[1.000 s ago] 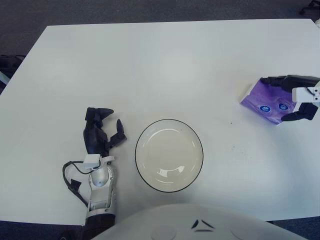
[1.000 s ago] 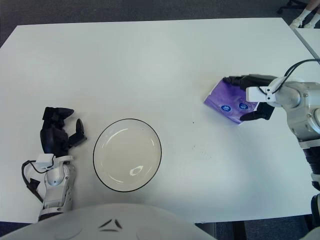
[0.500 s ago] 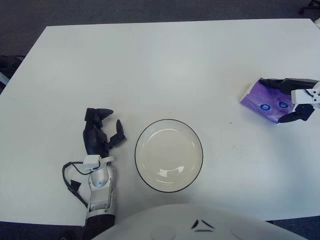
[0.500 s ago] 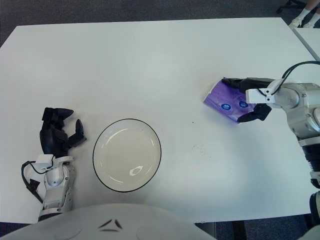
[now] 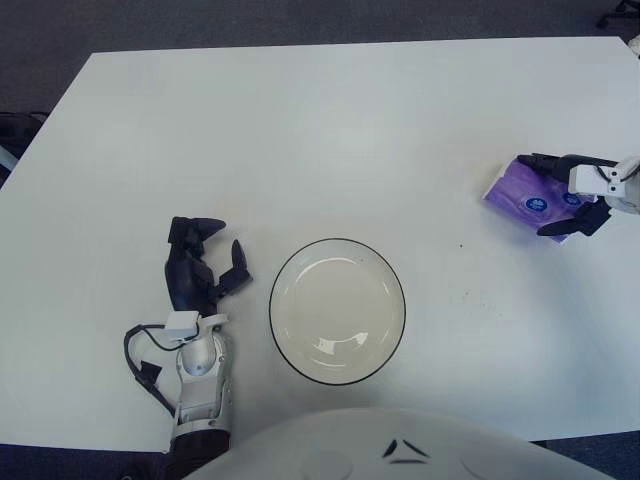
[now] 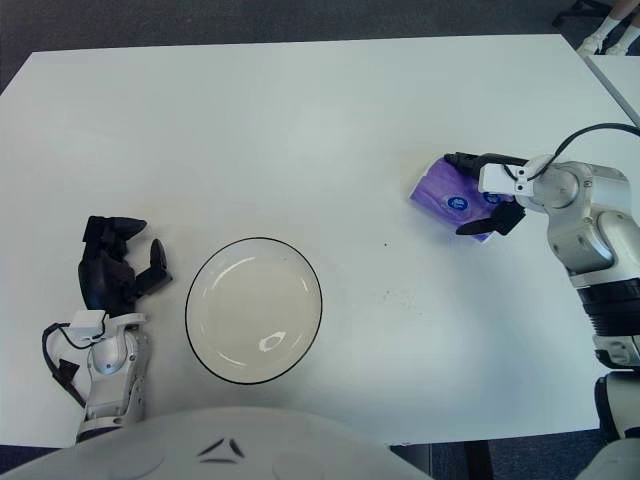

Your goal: Put the tissue paper into the plate.

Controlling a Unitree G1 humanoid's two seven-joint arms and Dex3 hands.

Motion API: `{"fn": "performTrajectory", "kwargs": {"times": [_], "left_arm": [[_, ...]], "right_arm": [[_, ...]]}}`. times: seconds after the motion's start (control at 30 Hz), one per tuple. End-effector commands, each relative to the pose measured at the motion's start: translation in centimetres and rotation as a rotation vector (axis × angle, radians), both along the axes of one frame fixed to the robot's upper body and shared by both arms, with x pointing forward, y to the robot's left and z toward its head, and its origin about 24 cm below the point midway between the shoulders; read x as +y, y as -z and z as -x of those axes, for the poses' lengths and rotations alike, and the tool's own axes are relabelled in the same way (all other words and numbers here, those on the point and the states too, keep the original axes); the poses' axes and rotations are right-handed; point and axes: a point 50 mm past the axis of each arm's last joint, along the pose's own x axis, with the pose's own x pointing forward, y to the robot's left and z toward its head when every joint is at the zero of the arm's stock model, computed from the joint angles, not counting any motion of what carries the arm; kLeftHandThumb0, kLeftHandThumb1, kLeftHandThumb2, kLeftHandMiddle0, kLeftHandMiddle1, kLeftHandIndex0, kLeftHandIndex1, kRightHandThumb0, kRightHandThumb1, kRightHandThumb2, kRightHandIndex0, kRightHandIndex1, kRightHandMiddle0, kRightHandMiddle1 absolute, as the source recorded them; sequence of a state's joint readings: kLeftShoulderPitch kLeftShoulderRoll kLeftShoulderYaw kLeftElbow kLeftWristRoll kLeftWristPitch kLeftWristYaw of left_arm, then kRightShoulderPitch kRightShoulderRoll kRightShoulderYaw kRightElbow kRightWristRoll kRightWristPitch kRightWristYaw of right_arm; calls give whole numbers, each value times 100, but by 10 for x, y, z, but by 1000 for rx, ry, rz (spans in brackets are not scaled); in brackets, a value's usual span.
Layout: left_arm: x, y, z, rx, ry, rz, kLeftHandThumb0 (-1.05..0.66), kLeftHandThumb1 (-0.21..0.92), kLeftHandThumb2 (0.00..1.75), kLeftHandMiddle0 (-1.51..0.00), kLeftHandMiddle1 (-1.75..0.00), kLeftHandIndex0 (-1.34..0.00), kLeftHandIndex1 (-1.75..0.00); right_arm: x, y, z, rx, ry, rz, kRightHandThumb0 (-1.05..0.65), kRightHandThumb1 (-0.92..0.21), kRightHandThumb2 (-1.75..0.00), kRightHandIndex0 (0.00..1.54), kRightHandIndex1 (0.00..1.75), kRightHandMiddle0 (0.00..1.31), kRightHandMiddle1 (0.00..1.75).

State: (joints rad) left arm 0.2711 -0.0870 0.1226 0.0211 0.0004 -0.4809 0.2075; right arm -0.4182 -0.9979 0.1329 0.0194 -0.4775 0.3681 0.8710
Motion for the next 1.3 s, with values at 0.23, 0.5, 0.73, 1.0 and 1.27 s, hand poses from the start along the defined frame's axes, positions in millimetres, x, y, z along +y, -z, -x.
{"fn": "performTrajectory", "kwargs": {"times": [0.23, 0.5, 0.73, 1.0, 1.27], "left_arm": [[-1, 42, 28, 222, -38, 51, -1, 34, 126, -64, -161, -40, -175], [-1, 42, 28, 220, -51, 58, -1, 33, 126, -65, -159, -41, -175], [0, 43, 27, 215, -55, 53, -1, 32, 127, -65, -160, -41, -175], [2, 42, 28, 207, -62, 54, -1, 32, 127, -65, -160, -41, -175], [4, 40, 30, 196, -71, 49, -1, 32, 128, -65, -161, -41, -175]], "right_arm": [[14, 2, -13, 143, 139, -96, -80, -44, -71, 0, 0, 0, 0], [21, -8, -12, 121, 203, -108, -75, -42, -70, 0, 0, 0, 0], [26, -9, -14, 129, 228, -112, -69, -37, -75, 0, 0, 0, 0], [33, 0, -19, 154, 265, -117, -67, -34, -79, 0, 0, 0, 0], [33, 18, -20, 208, 279, -127, -70, -36, -79, 0, 0, 0, 0]]}}
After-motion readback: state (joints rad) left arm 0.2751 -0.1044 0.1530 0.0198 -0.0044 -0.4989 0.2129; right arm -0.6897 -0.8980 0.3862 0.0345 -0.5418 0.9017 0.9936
